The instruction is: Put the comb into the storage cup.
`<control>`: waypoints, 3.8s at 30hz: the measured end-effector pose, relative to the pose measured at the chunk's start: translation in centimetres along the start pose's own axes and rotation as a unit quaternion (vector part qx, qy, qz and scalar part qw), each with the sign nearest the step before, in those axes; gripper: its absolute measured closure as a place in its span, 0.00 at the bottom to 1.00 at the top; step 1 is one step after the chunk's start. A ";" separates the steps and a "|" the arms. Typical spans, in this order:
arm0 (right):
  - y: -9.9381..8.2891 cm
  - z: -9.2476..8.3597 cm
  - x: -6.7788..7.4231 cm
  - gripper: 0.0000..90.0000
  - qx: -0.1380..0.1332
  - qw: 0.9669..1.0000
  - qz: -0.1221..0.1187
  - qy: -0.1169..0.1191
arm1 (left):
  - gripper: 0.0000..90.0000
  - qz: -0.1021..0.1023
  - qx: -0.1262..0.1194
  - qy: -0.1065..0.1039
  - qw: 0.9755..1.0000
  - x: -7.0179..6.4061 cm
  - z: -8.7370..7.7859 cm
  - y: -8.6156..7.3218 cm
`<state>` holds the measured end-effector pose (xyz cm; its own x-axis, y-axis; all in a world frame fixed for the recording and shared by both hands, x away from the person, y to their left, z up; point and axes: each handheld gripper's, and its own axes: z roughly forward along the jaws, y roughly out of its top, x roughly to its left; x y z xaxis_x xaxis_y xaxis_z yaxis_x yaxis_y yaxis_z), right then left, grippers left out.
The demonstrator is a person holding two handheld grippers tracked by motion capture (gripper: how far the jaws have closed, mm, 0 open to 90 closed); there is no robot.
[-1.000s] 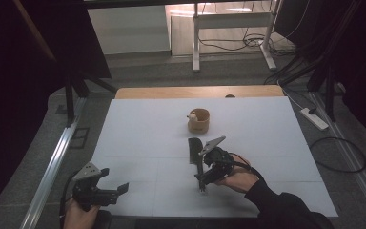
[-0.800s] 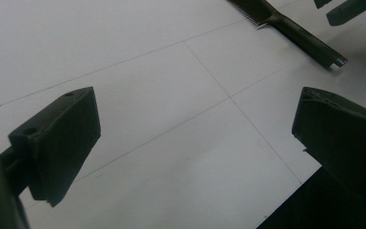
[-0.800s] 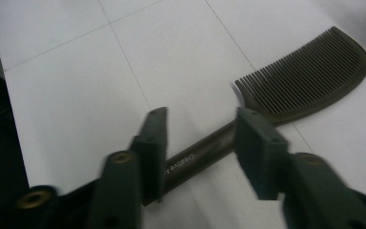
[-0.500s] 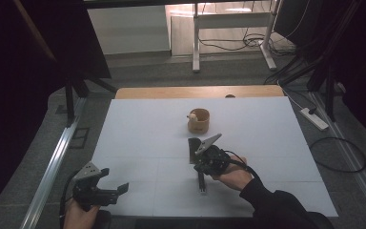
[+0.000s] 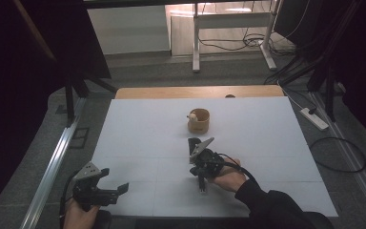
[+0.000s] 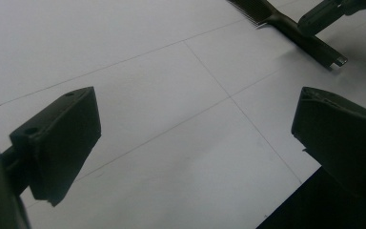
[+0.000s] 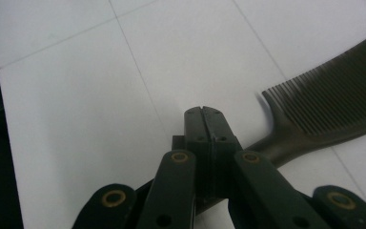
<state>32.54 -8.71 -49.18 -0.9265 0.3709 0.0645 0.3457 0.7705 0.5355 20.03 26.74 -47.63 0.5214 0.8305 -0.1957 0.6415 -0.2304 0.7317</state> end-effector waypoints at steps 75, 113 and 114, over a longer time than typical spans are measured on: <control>-2.0 -3.5 -1.0 0.26 0.001 0.997 0.028 -0.073 | 0.05 -0.005 0.002 0.000 1.000 0.1 0.1 0.1; -3.0 0.1 -2.2 0.00 0.066 0.994 0.046 -0.073 | 0.05 -0.004 0.004 -0.001 1.000 0.1 0.1 0.1; -3.0 0.3 -2.3 0.00 0.068 0.994 0.047 -0.073 | 0.05 -0.005 0.003 0.000 1.000 0.1 0.1 0.1</control>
<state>33.63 -11.76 -51.18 -0.8611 0.5081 -0.0184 0.4560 0.7878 0.4140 20.18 26.73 -47.67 0.5154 0.8326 -0.2029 0.6502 -0.2257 0.7255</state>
